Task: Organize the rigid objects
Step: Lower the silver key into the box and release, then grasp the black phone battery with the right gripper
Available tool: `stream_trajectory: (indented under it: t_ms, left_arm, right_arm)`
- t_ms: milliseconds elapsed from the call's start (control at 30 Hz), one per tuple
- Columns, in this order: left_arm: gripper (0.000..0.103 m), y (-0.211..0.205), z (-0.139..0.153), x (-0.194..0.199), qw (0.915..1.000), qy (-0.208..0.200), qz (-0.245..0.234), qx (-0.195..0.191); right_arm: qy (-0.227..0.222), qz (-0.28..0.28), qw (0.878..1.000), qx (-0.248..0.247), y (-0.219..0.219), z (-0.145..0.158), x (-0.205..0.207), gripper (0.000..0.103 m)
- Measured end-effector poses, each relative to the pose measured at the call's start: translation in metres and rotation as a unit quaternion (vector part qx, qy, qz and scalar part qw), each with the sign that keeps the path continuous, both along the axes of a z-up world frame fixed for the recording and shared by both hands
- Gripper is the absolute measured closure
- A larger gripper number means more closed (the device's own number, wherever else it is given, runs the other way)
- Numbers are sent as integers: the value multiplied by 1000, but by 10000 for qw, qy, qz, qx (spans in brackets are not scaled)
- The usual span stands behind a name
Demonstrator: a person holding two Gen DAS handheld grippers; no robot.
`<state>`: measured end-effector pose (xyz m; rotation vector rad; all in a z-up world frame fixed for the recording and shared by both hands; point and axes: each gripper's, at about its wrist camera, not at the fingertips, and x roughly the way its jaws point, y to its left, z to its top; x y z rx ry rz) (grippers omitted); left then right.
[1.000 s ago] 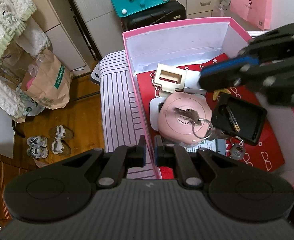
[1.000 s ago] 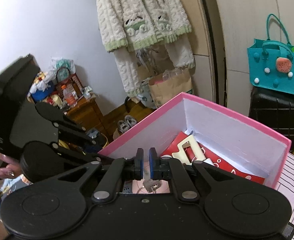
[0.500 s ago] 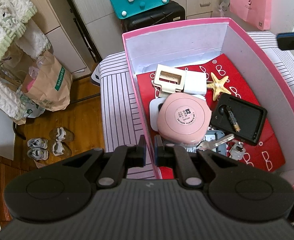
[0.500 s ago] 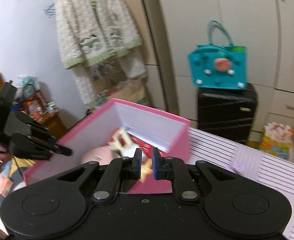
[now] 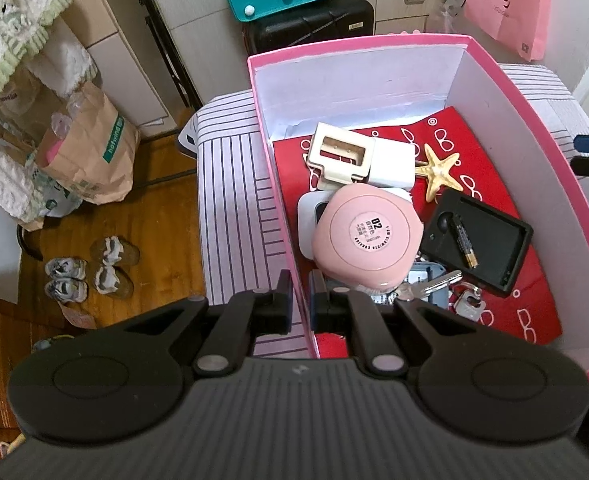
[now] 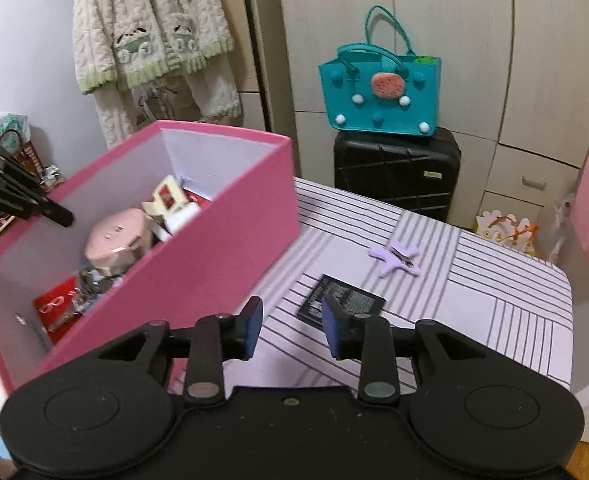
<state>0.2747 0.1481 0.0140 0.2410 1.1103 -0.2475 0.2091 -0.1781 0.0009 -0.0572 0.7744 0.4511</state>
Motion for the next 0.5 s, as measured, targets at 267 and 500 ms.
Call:
stream_trajectory:
  t_ms: [267,500]
  left_arm:
    - [96,11,2,8,9990,152,191,-378]
    - [96,9,2,5,9988,72,321,-351]
  right_arm:
    - [-6,-83,10000,36,-9,-30,16,35]
    - [293,-441,9986,79,-6,-56,40,30]
